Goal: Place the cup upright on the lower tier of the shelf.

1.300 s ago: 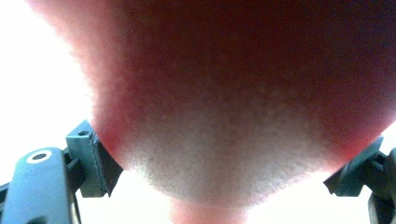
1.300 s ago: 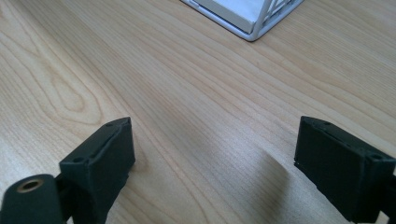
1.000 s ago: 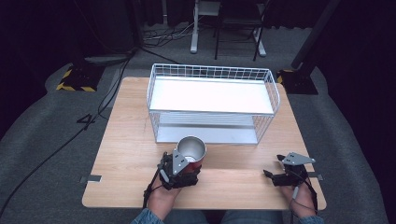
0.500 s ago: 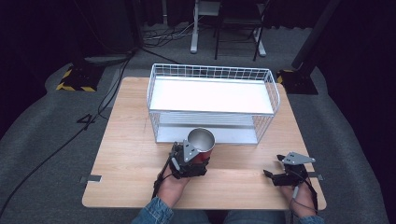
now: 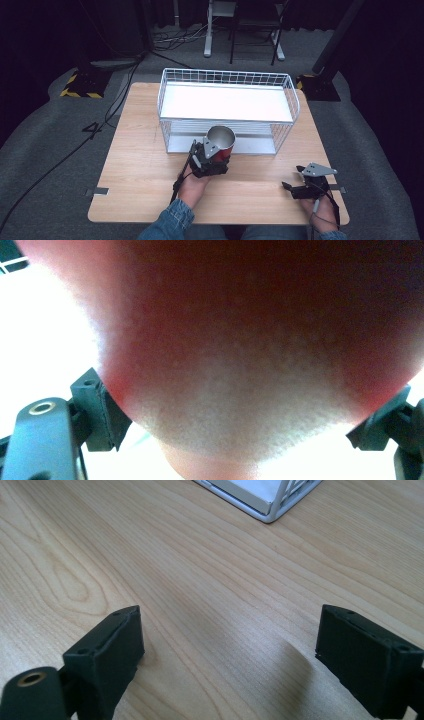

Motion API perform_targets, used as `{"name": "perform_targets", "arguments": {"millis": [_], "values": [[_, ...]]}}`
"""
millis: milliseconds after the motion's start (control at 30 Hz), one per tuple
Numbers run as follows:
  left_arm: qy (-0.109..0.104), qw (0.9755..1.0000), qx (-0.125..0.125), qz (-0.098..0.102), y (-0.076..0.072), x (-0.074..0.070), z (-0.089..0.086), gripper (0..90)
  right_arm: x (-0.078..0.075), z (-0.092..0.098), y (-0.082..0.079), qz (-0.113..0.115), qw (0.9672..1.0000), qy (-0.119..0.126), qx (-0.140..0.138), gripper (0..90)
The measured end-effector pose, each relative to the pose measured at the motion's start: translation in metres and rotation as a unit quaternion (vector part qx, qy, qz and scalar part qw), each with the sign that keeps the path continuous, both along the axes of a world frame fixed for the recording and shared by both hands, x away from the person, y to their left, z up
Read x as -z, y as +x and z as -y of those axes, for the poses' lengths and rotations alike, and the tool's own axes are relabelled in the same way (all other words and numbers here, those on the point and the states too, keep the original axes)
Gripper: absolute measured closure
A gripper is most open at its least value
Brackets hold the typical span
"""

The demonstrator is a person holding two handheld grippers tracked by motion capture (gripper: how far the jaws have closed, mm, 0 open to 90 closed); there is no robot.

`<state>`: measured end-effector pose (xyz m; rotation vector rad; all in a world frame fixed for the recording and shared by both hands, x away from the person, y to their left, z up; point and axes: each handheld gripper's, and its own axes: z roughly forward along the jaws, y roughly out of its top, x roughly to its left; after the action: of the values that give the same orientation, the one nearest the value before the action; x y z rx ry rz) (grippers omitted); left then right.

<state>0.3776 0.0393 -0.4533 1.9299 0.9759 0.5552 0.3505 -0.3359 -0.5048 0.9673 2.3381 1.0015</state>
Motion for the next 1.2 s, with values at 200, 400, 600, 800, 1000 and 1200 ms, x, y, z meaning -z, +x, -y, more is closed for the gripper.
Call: {"name": "perform_targets", "arguments": {"millis": [200, 400, 600, 800, 1000, 1200], "values": [[-0.012, 0.9998, -0.014, 0.011, 0.017, 0.001, 0.004, 16.6, 0.000, 0.000, 0.000, 0.000, 1.0000, 0.000, 0.000, 11.9], [-0.019, 0.9992, -0.029, 0.021, 0.029, 0.007, 0.008, 16.6, 0.000, 0.000, 0.000, 0.002, 1.0000, -0.001, -0.001, 12.0], [-0.030, 0.9983, -0.040, 0.029, 0.043, 0.016, 0.010, 16.6, 0.000, 0.000, 0.000, 0.001, 1.0000, -0.001, -0.001, 11.9], [-0.019, 0.9985, -0.044, 0.026, 0.056, 0.017, 0.016, 16.5, 0.000, 0.000, 0.000, 0.001, 1.0000, -0.001, -0.002, 12.0], [-0.022, 0.9981, -0.055, 0.013, 0.066, 0.030, 0.020, 16.4, 0.000, -0.001, -0.001, 0.005, 1.0000, -0.003, -0.004, 12.0], [-0.024, 0.9982, -0.052, 0.019, 0.068, 0.032, 0.018, 16.1, 0.000, -0.001, -0.002, 0.008, 0.9999, -0.005, -0.006, 12.0]]}}
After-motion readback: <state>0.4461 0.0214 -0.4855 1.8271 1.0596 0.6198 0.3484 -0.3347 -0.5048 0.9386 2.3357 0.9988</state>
